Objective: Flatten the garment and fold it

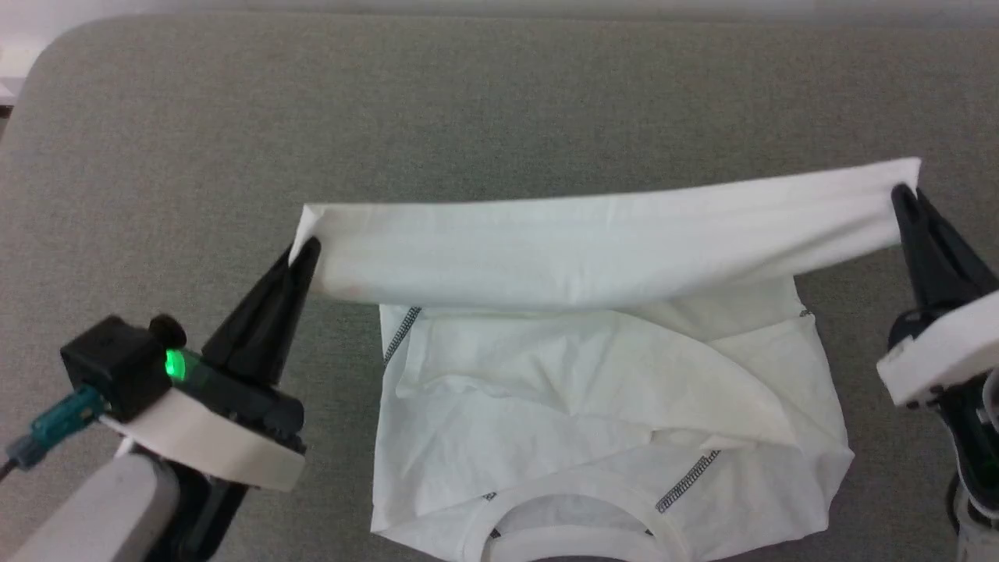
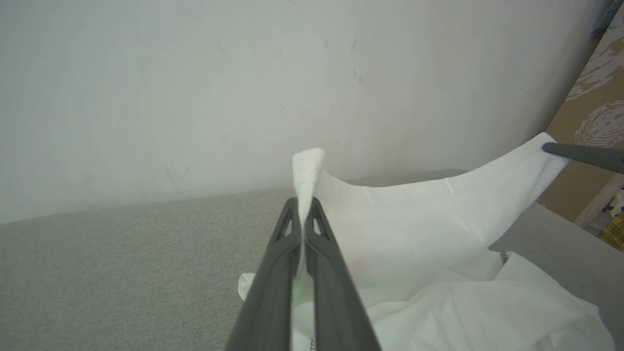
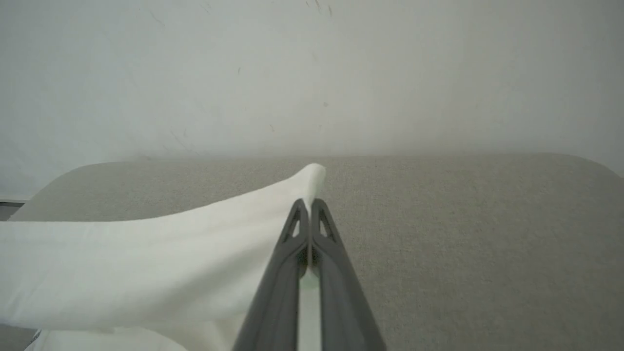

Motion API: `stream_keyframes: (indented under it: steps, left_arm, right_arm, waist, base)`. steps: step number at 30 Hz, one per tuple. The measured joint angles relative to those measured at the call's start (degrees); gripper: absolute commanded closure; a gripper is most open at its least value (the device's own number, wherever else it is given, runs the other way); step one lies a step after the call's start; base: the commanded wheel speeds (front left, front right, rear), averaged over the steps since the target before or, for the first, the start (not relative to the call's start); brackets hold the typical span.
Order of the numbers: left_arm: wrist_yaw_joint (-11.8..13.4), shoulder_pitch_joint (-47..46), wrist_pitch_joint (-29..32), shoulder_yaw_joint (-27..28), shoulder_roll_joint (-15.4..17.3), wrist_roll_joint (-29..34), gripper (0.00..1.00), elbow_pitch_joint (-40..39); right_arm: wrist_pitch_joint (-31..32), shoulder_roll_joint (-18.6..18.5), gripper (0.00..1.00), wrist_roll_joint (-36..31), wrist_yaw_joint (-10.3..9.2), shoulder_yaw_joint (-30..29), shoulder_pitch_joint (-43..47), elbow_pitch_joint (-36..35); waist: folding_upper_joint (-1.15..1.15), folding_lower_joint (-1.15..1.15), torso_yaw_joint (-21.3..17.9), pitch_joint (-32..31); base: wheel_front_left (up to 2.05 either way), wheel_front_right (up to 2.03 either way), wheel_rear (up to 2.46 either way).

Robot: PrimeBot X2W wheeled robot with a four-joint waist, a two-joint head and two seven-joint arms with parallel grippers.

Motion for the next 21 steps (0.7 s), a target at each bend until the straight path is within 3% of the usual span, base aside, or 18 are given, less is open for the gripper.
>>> stream_keyframes:
  steps: [9, 16, 21]
  left_arm:
    - [2.58, 16.88, 0.0, 4.34, -3.7, 4.5, 1.0, -7.33]
    - [2.55, 26.41, 0.0, 4.91, -7.36, 4.69, 1.0, -7.39]
    - [1.35, 30.61, 1.08, 3.07, -7.66, 2.33, 1.0, -4.3]
  right_arm:
    - [-4.68, 0.25, 1.0, 6.37, 0.0, -2.44, 15.27, -4.15]
    - [-7.87, 0.26, 1.0, 10.63, 0.0, -2.42, 24.88, -3.57]
    - [-8.44, 0.3, 1.0, 11.7, 0.0, -1.82, 29.31, -1.45]
  waist:
    - [-0.01, 0.01, -0.98, -3.32]
    - [-0.01, 0.01, -2.4, -4.67]
    - [-0.01, 0.02, -3.02, -5.53]
  base:
    - [0.0, 0.0, 0.0]
    - [0.0, 0.0, 0.0]
    - [0.0, 0.0, 0.0]
